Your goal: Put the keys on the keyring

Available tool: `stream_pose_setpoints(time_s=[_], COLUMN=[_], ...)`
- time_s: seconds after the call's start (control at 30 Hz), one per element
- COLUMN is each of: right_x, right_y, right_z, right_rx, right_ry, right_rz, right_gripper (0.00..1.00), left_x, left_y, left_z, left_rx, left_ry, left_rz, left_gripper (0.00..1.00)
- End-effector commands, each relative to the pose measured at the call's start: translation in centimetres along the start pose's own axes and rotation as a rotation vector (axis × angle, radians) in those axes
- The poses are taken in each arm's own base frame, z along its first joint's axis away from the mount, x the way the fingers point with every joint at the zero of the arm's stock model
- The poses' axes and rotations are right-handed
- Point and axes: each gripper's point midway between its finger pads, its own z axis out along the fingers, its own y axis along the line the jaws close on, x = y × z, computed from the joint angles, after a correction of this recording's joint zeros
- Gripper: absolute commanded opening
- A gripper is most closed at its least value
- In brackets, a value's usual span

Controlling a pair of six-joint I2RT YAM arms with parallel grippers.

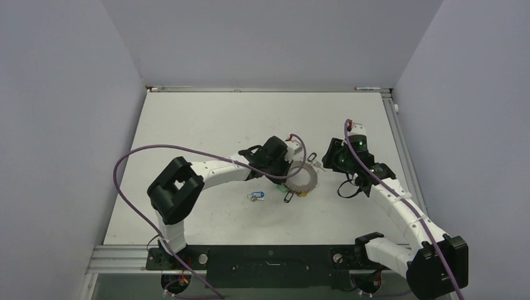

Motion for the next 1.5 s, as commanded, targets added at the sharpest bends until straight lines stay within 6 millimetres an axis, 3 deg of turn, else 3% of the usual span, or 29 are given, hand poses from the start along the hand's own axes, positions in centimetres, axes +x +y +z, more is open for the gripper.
stream_pose_setpoints(time_s=[0.0, 0.33, 0.63, 0.83, 0.97, 1.0, 1.07, 1.13, 1.47], right_x=[-1.0, -1.6, -3.1, -3.5, -3.5, -3.4, -3.4, -3.4, -3.1], right_y=[0.2, 1.4, 4.8, 7.3, 7.2, 7.0, 6.3, 5.6, 4.6], right_z=[-0.9, -2.4, -5.2, -7.5, -7.9, -7.8, -7.5, -7.2, -6.8], right_rx=[-0.012, -0.093, -0.303, -0.481, -0.485, -0.472, -0.432, -0.391, -0.334], right_ry=[-0.034, -0.082, -0.198, -0.284, -0.311, -0.308, -0.306, -0.304, -0.286], right_rz=[-0.007, -0.026, -0.046, -0.081, -0.079, -0.075, -0.068, -0.057, -0.047], right_gripper=[0.43, 0.42, 0.42, 0.43, 0.44, 0.44, 0.44, 0.44, 0.44], left_x=[-3.6, -5.2, -6.7, -7.6, -7.1, -6.6, -5.3, -3.9, 0.8], left_y=[-2.7, -4.6, -5.4, -5.7, -4.5, -4.4, -3.7, -3.4, -1.4], left_z=[-2.6, -6.4, -9.5, -10.9, -10.3, -9.9, -9.2, -8.5, -7.3], left_rx=[0.166, 0.279, 0.316, 0.335, 0.255, 0.234, 0.157, 0.098, -0.082], left_ry=[-0.133, -0.224, -0.358, -0.462, -0.422, -0.406, -0.357, -0.299, -0.169], left_rz=[-0.069, -0.074, -0.045, -0.028, -0.036, -0.023, -0.006, 0.010, 0.270], left_gripper=[0.00, 0.00, 0.00, 0.00, 0.00, 0.05, 0.28, 0.40, 0.60])
